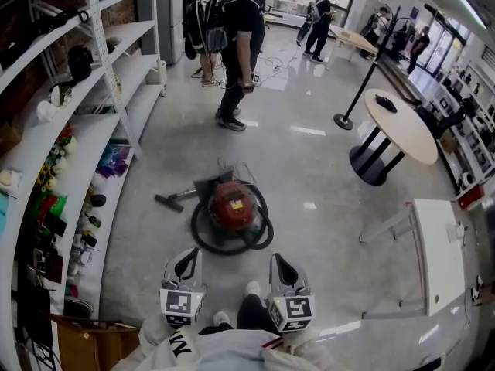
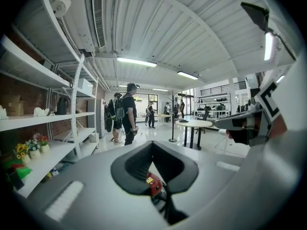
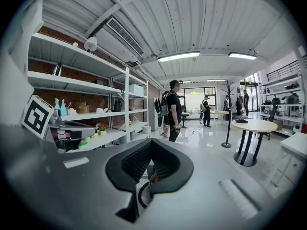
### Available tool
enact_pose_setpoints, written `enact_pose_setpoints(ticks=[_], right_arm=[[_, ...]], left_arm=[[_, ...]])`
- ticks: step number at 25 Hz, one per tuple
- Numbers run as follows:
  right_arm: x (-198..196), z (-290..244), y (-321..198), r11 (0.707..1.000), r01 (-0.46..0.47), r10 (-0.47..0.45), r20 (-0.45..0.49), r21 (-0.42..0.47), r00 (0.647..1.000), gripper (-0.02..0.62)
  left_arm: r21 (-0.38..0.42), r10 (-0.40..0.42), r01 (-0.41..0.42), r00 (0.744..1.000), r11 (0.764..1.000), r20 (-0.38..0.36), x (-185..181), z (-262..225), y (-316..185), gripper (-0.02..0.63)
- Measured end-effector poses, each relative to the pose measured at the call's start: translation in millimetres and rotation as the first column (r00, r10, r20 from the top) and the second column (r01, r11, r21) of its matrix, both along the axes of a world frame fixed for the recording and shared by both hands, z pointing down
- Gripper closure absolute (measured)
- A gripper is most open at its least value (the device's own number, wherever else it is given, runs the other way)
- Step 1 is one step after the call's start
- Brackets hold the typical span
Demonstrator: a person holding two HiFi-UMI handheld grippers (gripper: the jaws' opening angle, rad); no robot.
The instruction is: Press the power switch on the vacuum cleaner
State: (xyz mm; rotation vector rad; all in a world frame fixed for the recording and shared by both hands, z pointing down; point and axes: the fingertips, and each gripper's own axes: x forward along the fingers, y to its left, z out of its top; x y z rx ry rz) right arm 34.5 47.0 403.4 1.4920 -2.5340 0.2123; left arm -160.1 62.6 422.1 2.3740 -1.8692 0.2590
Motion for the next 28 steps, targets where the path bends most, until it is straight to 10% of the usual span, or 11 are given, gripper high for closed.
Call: enact_pose_setpoints(ticks=[28], right_arm=[[47.1, 3.5, -14.8, 0.997, 0.072, -0.071, 0.032, -0.028, 0.997, 0.597]], left_arm=[[-0.009, -0.011, 0.011, 0.999, 1.0, 0.04, 68.4, -11.6, -8.2, 0.606]])
